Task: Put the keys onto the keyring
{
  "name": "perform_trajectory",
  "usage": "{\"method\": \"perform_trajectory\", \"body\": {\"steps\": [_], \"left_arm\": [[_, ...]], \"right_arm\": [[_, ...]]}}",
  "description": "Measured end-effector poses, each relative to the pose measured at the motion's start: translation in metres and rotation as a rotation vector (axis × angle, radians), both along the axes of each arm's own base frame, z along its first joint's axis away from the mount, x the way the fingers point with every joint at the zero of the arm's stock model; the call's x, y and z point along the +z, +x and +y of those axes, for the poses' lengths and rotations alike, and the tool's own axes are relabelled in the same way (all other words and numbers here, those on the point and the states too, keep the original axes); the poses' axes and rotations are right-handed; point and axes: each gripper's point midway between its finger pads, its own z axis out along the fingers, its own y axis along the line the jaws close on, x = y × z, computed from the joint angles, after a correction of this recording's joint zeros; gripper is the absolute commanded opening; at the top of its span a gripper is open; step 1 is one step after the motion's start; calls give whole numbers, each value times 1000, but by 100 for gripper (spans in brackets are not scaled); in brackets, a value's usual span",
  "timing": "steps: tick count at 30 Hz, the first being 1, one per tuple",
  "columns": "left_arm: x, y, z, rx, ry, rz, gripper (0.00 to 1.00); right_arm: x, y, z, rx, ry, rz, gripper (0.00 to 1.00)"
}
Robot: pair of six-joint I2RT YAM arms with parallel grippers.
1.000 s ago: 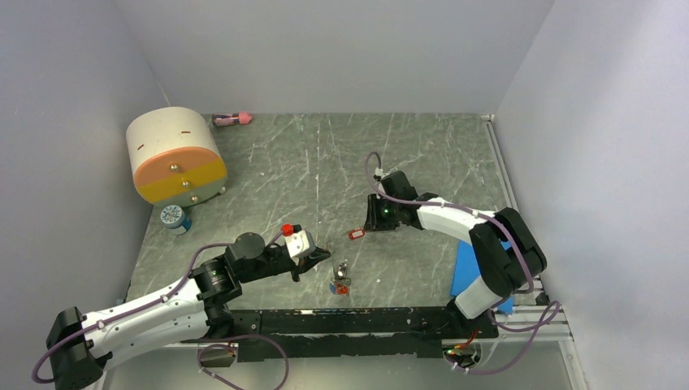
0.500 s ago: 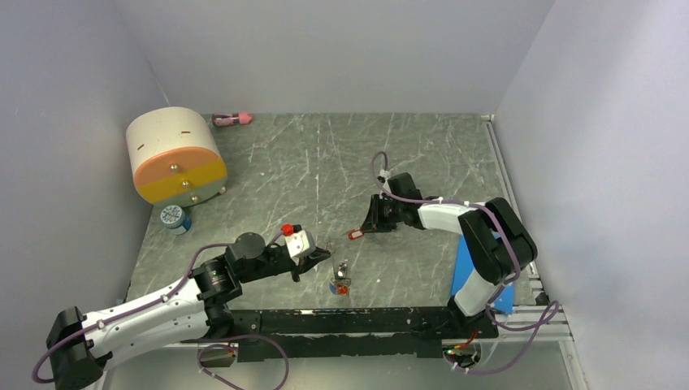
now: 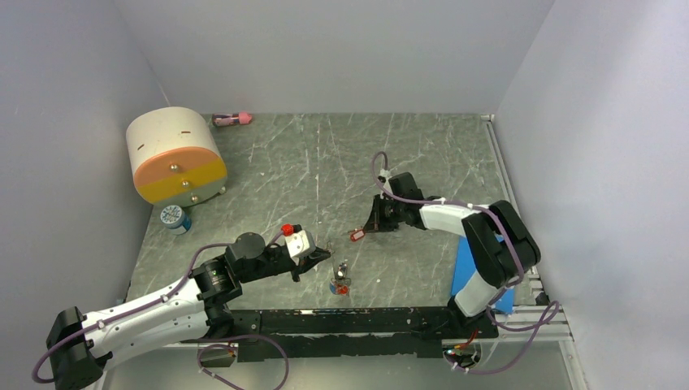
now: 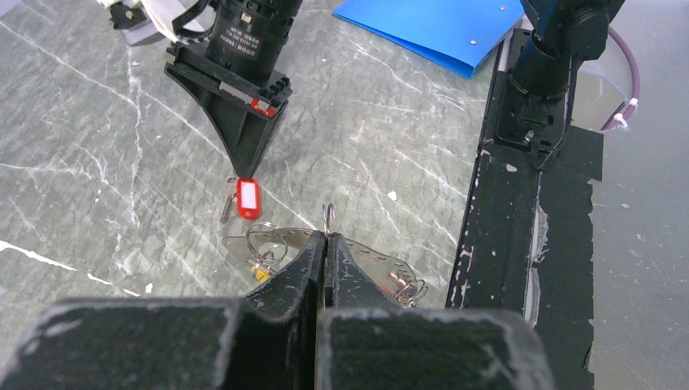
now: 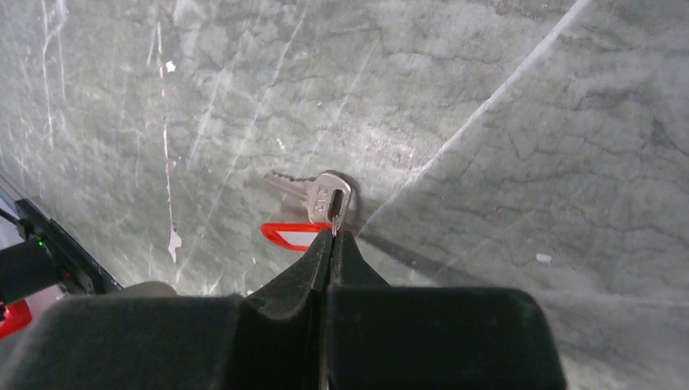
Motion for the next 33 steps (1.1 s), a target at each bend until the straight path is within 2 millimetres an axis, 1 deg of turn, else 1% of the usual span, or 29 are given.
{"method": "perform_trajectory", "body": {"steps": [1,4,7,12,16,23,27,33], "left_arm": [[0,0,0,0,1,0,3],[-1,0,0,0,3,0,3],[-1,0,1,-1,6,0,3],[-1,0,2,-2,18,-3,3],[-1,0,2,-4,28,-4,3],[-1,1,0,-5,40,0,3],[-2,1,-1,-9,45,-1,3],[-5,0,-4,-24,62,12,2]], "right_arm": [[2,0,-1,5,-4,-9,0],[19,-1,-5,35,-12,-66,0],[43,0,-8,65,-15,-152,0],[88,2,-21,77,-40,-325,0],[113,4,-30,75,-58,-443,0],[126,-15,-43,90,-60,-538,0],[137,-25,-38,147,-21,-582,0],[141,-47,-26,263,60,-573,0]]}}
